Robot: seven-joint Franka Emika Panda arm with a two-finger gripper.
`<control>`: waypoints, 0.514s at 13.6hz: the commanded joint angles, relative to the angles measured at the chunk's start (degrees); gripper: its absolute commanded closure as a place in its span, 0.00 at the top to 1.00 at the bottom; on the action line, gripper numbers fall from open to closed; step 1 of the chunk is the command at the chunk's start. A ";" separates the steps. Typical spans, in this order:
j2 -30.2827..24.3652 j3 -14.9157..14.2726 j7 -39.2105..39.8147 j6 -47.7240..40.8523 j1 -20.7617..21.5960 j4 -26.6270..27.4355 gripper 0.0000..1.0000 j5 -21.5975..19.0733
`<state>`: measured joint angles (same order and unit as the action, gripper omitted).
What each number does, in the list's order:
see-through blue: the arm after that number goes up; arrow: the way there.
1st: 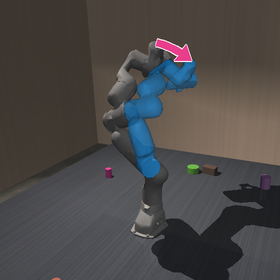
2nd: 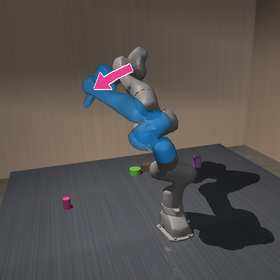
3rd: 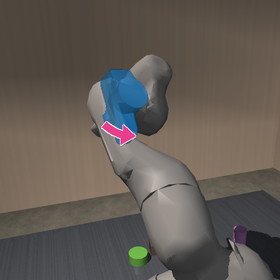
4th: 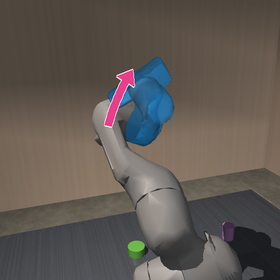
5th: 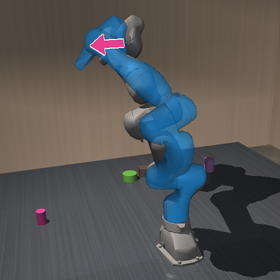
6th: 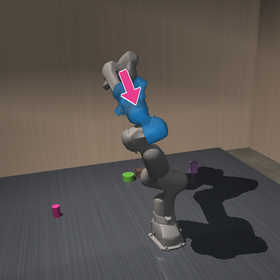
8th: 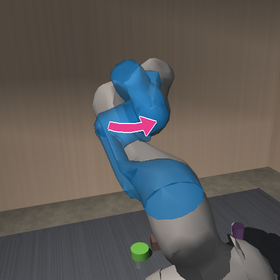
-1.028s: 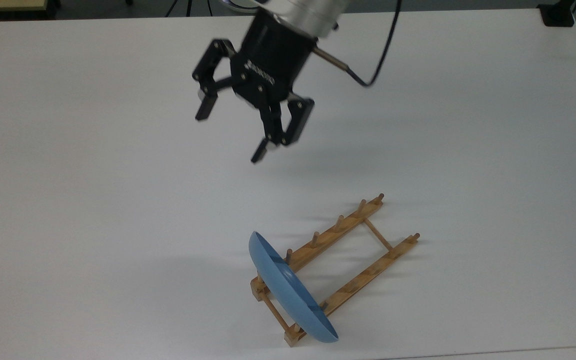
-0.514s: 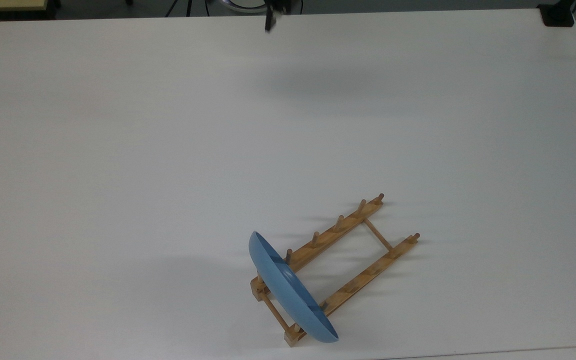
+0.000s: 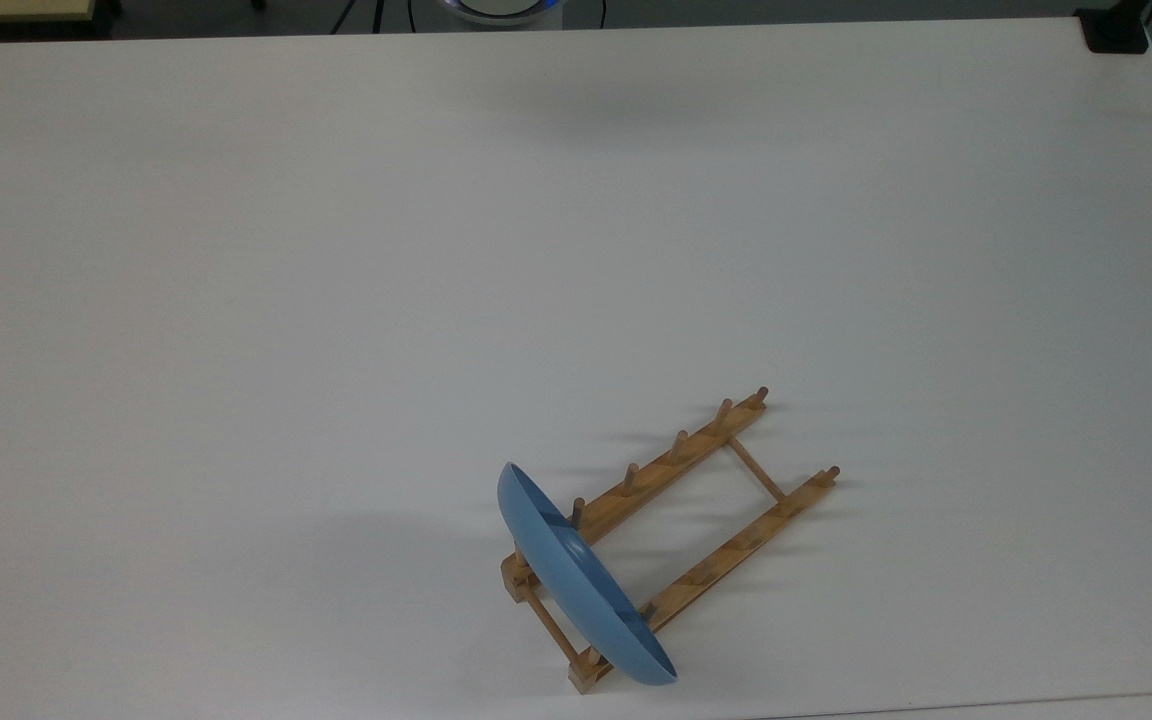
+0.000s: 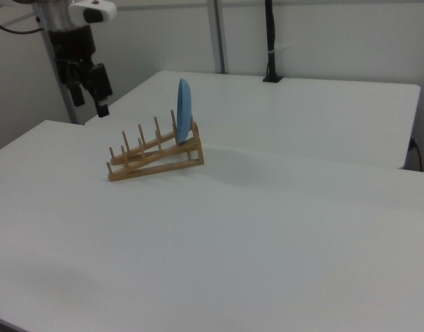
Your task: Place plate in plate rack
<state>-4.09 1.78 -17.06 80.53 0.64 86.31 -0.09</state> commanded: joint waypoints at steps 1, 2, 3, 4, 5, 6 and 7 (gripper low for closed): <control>-1.89 0.59 15.52 7.69 -4.85 5.53 1.00 -3.25; -1.37 0.59 20.35 9.63 -5.81 5.54 1.00 -3.25; -0.84 0.59 23.18 11.56 -6.52 5.45 1.00 -3.34; -0.40 0.59 24.26 13.32 -6.87 5.45 1.00 -3.34; -0.22 0.59 24.27 13.69 -6.88 5.53 1.00 -3.34; -0.05 0.59 24.18 13.78 -6.79 5.45 1.00 -3.34; 0.48 0.59 24.18 13.78 -6.79 5.27 1.00 -3.34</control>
<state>-3.42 1.79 5.55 92.58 -5.87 90.40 -2.14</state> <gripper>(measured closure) 0.000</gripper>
